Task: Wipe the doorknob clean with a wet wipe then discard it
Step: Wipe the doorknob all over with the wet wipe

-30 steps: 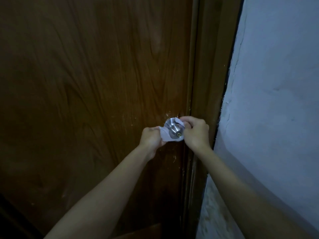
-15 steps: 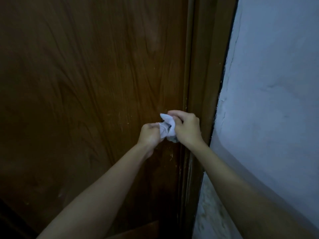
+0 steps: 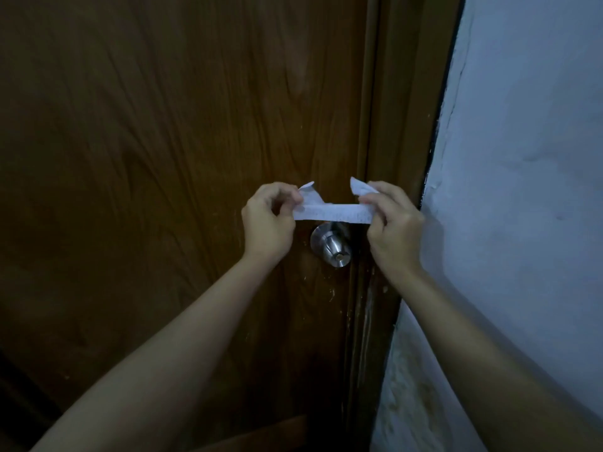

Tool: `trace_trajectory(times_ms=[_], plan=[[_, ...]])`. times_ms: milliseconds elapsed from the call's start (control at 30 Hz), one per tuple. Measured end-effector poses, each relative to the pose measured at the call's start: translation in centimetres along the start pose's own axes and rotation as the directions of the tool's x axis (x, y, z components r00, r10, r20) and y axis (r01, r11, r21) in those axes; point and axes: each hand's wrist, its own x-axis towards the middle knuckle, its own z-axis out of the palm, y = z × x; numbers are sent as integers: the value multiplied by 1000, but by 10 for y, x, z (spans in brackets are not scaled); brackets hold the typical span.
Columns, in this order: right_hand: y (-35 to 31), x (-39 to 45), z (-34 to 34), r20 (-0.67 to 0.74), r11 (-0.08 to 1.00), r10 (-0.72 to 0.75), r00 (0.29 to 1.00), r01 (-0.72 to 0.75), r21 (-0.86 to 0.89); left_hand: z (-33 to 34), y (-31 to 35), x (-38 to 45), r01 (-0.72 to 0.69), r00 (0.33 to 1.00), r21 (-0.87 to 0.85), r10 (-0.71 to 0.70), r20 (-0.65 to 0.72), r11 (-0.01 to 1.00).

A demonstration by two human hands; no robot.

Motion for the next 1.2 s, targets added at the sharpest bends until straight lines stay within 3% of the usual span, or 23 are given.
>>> trace_trajectory(times_ms=[100,200,267,400,633,833,933,1067,1133,1200], plan=[[6,-4,5,246,983,-139,959,163,-83,3,-8,-1,-167,984,220,147,104,961],[22,-23,12,428,971,-107,897,187,-148,8,-31,-11,-222,940,395,88,330,891],[32,-41,16,495,976,-38,868,139,-169,11,-49,-20,-189,916,452,-9,400,872],[43,-69,27,430,985,129,893,-63,-163,20,-65,-33,-105,907,425,-89,411,899],[46,-90,30,447,969,221,867,-142,-203,42,-67,-47,-91,929,435,-80,360,896],[35,-91,29,314,974,91,945,-18,-227,39,-74,-63,-78,874,502,-183,450,861],[48,-101,30,370,967,88,925,10,-256,37,-74,-61,-147,846,515,-163,507,844],[55,-113,25,490,975,212,846,-144,-172,33,-77,-62,-125,811,544,-230,537,830],[52,-114,21,405,977,191,894,-132,-169,28,-79,-64,-144,813,558,-224,538,817],[40,-106,12,316,989,137,939,-114,-90,20,-77,-65,-141,867,490,-131,480,860]])
